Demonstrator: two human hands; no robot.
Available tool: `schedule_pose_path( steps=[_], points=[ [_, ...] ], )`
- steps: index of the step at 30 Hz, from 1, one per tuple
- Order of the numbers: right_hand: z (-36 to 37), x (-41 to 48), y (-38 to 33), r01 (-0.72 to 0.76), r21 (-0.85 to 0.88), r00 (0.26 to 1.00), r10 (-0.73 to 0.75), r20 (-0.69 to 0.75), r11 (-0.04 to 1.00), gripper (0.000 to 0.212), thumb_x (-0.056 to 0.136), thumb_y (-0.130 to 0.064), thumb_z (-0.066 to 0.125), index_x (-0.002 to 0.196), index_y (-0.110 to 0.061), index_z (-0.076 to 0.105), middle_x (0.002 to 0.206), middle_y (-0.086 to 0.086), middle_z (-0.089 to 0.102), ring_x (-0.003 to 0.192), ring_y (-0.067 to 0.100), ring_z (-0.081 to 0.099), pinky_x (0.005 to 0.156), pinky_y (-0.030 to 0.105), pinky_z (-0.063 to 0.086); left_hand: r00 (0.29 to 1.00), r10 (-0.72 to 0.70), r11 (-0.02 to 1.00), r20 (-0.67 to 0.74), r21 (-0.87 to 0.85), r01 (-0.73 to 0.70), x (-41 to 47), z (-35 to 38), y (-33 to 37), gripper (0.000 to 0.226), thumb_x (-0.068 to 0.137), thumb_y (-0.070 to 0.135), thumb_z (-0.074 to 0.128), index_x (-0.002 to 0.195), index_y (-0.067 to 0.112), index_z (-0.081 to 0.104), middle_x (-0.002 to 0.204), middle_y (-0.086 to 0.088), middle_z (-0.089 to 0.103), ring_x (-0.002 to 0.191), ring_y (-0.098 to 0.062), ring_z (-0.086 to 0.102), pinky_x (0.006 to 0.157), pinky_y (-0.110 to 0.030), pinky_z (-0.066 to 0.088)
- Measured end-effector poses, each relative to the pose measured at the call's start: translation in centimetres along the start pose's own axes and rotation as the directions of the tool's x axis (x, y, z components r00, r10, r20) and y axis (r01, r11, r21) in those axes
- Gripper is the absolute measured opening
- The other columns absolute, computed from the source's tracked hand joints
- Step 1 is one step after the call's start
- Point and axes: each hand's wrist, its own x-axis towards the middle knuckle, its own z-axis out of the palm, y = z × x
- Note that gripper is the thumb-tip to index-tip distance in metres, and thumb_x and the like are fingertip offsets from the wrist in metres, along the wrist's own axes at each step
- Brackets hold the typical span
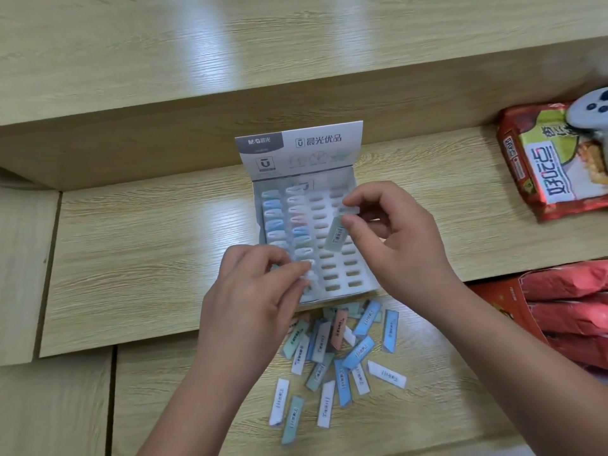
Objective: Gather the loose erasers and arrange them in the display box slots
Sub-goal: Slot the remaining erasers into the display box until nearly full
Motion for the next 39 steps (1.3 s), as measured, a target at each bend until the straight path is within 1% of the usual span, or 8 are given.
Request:
schedule_pose_path(
  steps=[5,11,17,21,24,31,36,39],
  points=[
    [0.6,0.4,0.7,0.051,-0.039,0.997,-0.053,-0.062,0.998,0.015,0.09,-0.012,0.068,0.098,-0.023,0.061,0.097,-0.008,0.063,0.093,0.006,0.064,0.077,0.026,0.057,0.999,0.029,0.999,-0.028,0.031,-0.028,-0.4,0.4,-0.6,0.02,0.091,0.03,0.065,0.103,0.02,0.077,0.083,0.008,0.063,0.086,-0.019,0.05,0.052,-0.029,0.045],
    [1.4,1.1,1.5,0.175,-0.138,0.979,-0.187,-0.079,0.975,0.011,0.086,-0.007,0.072,0.091,-0.013,0.064,0.093,-0.005,0.065,0.088,0.008,0.063,0.073,0.024,0.054,0.997,0.053,0.999,-0.055,-0.004,-0.053,-0.7,0.5,-0.7,0.016,0.09,0.025,0.066,0.096,0.015,0.077,0.082,0.005,0.064,0.082,-0.022,0.055,0.068,-0.024,0.042],
    [1.5,2.2,2.4,0.236,-0.352,0.954,-0.285,-0.094,0.906,0.011,0.082,-0.014,0.076,0.087,-0.018,0.067,0.09,-0.011,0.069,0.089,0.014,0.059,0.073,0.026,0.047,0.994,0.097,0.994,0.042,0.051,-0.099,-0.6,0.2,-0.1,0.016,0.088,0.026,0.061,0.092,0.017,0.074,0.079,0.006,0.06,0.081,-0.021,0.052,0.056,-0.033,0.05],
    [1.5,3.1,2.4,0.153,-0.399,0.972,-0.21,-0.104,0.904,0.01,0.081,-0.019,0.077,0.085,-0.024,0.069,0.087,-0.015,0.068,0.091,0.011,0.056,0.074,0.025,0.043,0.992,0.074,0.985,0.103,0.147,-0.089,0.1,-0.1,0.5,0.032,0.065,0.015,0.09,0.092,0.021,0.075,0.079,0.005,0.06,0.074,-0.022,0.053,0.054,-0.03,0.041],
    [1.7,3.6,2.4,0.12,-0.379,0.975,-0.181,-0.13,0.918,0.008,0.083,-0.02,0.075,0.085,-0.026,0.069,0.085,-0.014,0.068,0.091,0.013,0.059,0.075,0.028,0.046,0.996,0.069,0.994,0.054,0.082,-0.073,0.1,0.1,0.4,0.036,0.068,0.011,0.088,0.099,0.021,0.073,0.093,0.003,0.063,0.08,-0.022,0.055,0.062,-0.031,0.043],
    [1.7,5.3,2.5,0.116,-0.372,0.981,-0.165,-0.1,0.921,0.007,0.083,-0.019,0.074,0.086,-0.024,0.07,0.085,-0.014,0.069,0.083,0.013,0.058,0.071,0.034,0.049,0.987,0.158,0.985,0.038,0.068,-0.16,-0.7,0.8,-0.5,0.024,0.068,0.015,0.09,0.084,0.021,0.073,0.1,0.004,0.069,0.096,-0.021,0.056,0.073,-0.03,0.039],
    [1.5,5.9,2.7,0.128,-0.409,0.988,-0.154,-0.032,0.903,0.006,0.083,-0.023,0.073,0.086,-0.027,0.071,0.084,-0.013,0.069,0.083,0.009,0.055,0.071,0.034,0.048,0.974,0.225,0.971,0.022,0.079,-0.226,-0.4,0.7,-0.8,0.01,0.082,0.03,0.073,0.091,0.027,0.075,0.103,0.005,0.068,0.101,-0.019,0.053,0.072,-0.034,0.046],
    [1.5,6.0,2.8,0.11,-0.413,0.993,-0.115,0.011,0.904,0.006,0.083,-0.027,0.071,0.087,-0.031,0.07,0.082,-0.01,0.066,0.084,0.008,0.053,0.07,0.035,0.047,0.978,0.206,0.978,0.024,0.03,-0.207,-0.6,0.6,-0.9,0.022,0.09,0.039,0.058,0.095,0.027,0.075,0.106,0.006,0.067,0.102,-0.018,0.055,0.076,-0.034,0.047]
  ],
)
